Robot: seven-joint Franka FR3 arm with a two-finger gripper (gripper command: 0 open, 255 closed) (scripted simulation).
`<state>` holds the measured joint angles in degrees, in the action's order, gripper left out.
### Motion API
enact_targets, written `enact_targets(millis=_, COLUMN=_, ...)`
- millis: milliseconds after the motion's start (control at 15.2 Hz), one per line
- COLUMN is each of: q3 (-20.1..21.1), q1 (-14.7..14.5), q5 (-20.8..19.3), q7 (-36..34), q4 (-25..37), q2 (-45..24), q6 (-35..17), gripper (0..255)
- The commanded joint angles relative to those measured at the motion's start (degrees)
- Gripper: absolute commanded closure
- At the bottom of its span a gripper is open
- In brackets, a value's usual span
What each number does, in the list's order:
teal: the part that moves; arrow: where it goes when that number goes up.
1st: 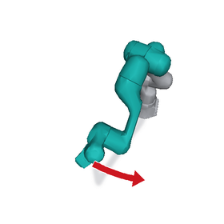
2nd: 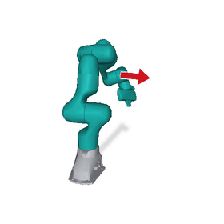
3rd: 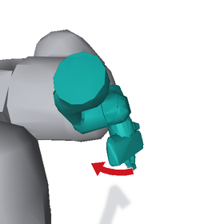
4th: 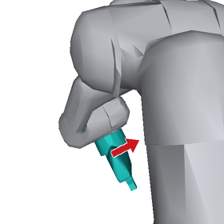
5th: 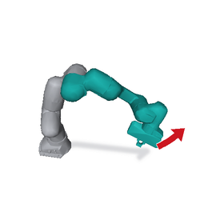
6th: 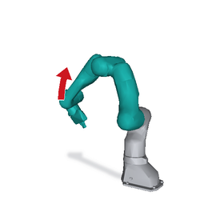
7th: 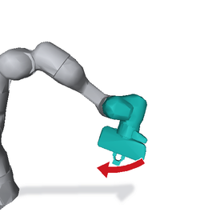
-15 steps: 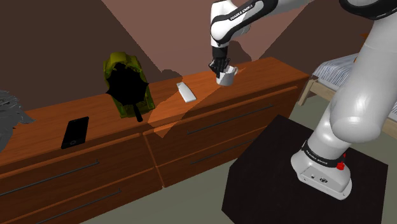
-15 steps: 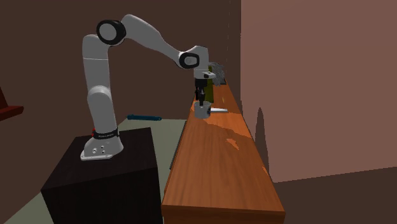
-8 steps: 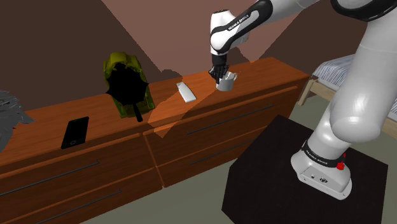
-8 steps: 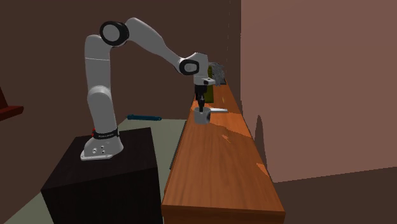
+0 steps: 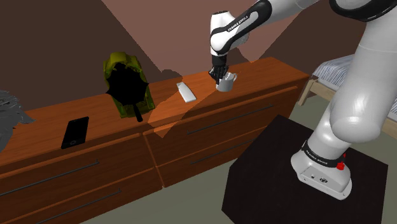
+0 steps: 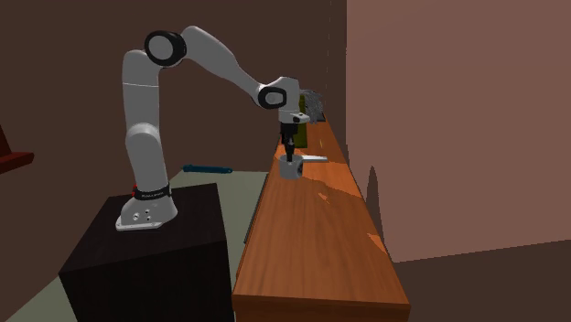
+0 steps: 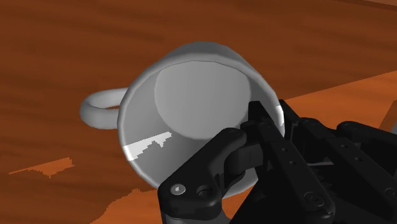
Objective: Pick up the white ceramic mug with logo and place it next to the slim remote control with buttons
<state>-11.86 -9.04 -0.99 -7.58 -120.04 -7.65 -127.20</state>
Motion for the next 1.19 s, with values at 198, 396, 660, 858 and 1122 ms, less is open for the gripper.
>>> enact_targets(millis=198, q3=0.0, q1=0.0, q5=0.0, q7=0.0, q4=0.0, q2=0.0, q6=0.0, gripper=0)
enact_targets(millis=396, q3=0.0, q1=-0.1, q5=-0.2, q7=-0.2, q4=0.9, q2=1.0, q6=1.8, gripper=0)
enact_targets(millis=660, q3=0.0, q1=-0.3, q5=-0.7, q7=-0.5, q4=3.6, q2=3.3, q6=6.9, gripper=0)
enact_targets(millis=858, q3=0.0, q1=-0.3, q5=-0.7, q7=-0.5, q4=3.6, q2=3.3, q6=6.9, gripper=0)
enact_targets(millis=1122, q3=0.0, q1=-0.3, q5=-0.7, q7=-0.5, q4=3.6, q2=3.3, q6=6.9, gripper=0)
